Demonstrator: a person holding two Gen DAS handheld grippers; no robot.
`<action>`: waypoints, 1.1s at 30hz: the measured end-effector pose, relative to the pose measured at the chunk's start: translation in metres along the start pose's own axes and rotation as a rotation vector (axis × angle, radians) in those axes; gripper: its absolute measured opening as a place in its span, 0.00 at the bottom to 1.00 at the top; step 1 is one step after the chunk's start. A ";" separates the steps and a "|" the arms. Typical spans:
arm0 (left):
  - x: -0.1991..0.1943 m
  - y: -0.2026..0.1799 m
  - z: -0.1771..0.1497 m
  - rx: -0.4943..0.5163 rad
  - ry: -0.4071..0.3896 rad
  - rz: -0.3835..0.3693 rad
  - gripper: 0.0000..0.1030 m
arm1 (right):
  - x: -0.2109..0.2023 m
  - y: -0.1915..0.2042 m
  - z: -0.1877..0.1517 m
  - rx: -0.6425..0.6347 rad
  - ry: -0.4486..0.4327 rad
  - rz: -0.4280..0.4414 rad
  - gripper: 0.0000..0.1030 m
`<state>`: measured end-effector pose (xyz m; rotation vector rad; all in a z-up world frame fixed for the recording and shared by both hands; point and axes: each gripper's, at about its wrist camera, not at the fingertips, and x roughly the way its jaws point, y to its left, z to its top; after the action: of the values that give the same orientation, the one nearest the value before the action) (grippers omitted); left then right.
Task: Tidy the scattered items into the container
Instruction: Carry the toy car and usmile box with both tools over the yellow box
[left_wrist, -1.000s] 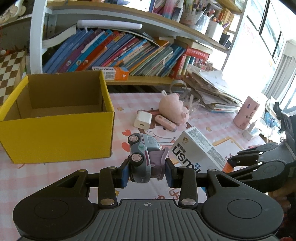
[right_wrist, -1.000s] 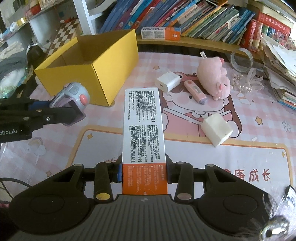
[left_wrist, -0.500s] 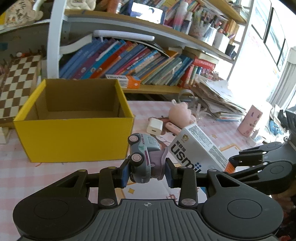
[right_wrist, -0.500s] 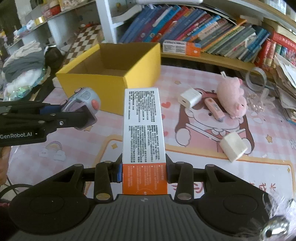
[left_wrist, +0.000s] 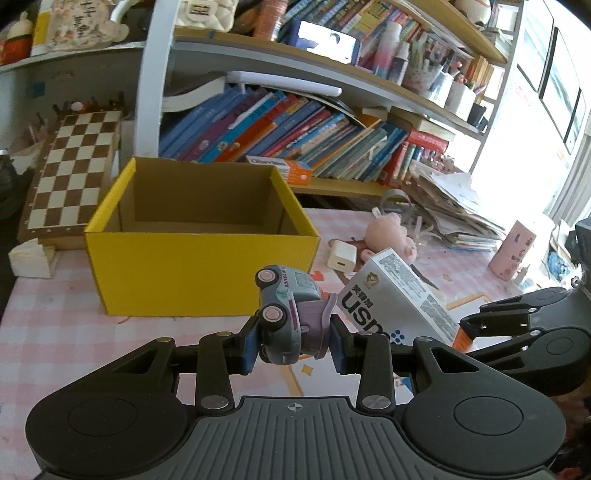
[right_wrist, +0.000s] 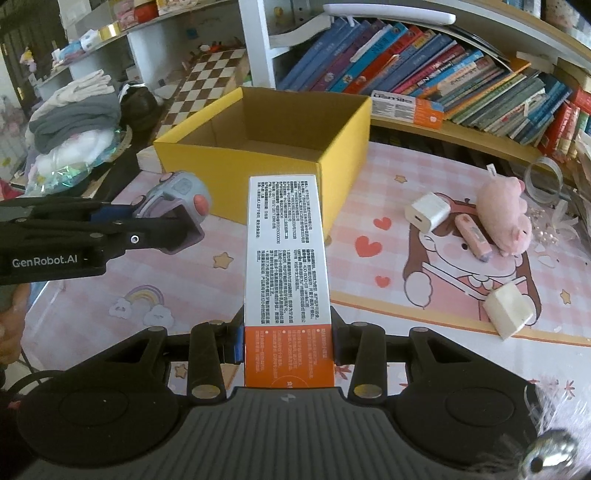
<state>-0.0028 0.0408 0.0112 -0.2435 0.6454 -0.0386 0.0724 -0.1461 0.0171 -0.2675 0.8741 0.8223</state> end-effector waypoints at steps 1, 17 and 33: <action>-0.001 0.003 0.000 -0.002 -0.001 0.001 0.35 | 0.001 0.003 0.001 -0.002 0.000 0.000 0.36; -0.020 0.047 -0.004 -0.049 -0.032 0.015 0.35 | 0.018 0.046 0.015 -0.059 0.006 0.011 0.36; -0.016 0.061 -0.002 -0.054 -0.036 -0.010 0.35 | 0.021 0.055 0.019 -0.052 0.016 -0.023 0.36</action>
<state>-0.0195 0.1020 0.0050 -0.2992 0.6098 -0.0260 0.0509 -0.0884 0.0187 -0.3295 0.8639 0.8229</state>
